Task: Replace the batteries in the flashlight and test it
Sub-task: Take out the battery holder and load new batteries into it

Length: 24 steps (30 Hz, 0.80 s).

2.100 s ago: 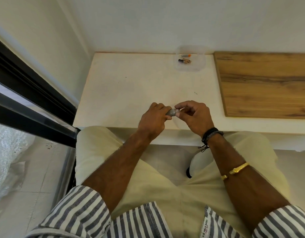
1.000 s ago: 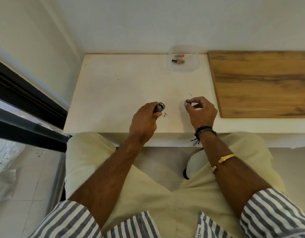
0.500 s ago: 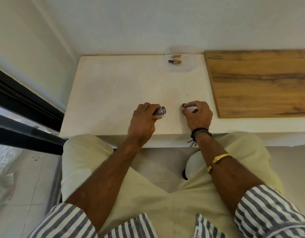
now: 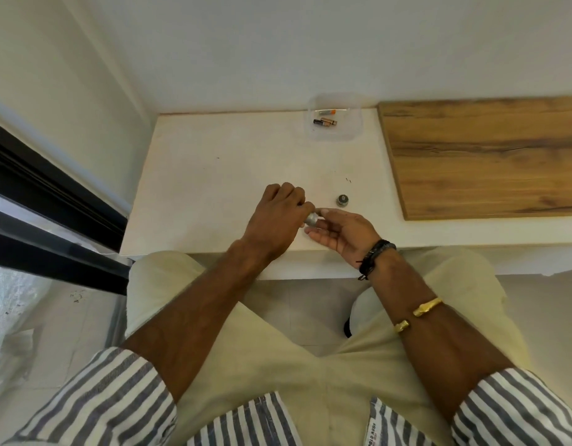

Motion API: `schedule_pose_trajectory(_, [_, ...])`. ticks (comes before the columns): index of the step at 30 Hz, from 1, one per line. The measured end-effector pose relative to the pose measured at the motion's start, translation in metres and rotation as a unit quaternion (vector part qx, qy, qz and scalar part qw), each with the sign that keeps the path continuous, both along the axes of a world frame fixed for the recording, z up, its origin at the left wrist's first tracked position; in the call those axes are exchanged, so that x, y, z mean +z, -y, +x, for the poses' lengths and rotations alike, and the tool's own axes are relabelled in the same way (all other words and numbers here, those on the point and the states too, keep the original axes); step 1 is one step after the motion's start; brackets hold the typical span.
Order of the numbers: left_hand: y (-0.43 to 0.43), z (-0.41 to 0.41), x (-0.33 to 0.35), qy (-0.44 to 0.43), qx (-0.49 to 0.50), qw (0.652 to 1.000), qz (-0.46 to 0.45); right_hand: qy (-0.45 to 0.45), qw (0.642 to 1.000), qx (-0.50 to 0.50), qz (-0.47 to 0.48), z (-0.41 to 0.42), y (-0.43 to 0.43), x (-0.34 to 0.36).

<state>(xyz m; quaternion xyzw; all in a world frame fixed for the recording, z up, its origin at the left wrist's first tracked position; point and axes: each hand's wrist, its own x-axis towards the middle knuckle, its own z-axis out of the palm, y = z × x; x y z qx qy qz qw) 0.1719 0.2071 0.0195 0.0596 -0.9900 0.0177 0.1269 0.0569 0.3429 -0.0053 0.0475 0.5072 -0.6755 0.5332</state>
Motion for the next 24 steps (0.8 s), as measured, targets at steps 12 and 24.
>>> schedule_pose_trajectory(12, [0.001,-0.008,0.005,0.006,0.007,1.000,-0.017,0.049,0.997,-0.047,-0.028,-0.009,-0.008,-0.002])
schedule_pose_trajectory(24, [0.019,0.009,-0.017,-0.137,0.218,0.907,0.334,0.040,0.990,-0.123,-0.051,-0.017,-0.013,-0.006])
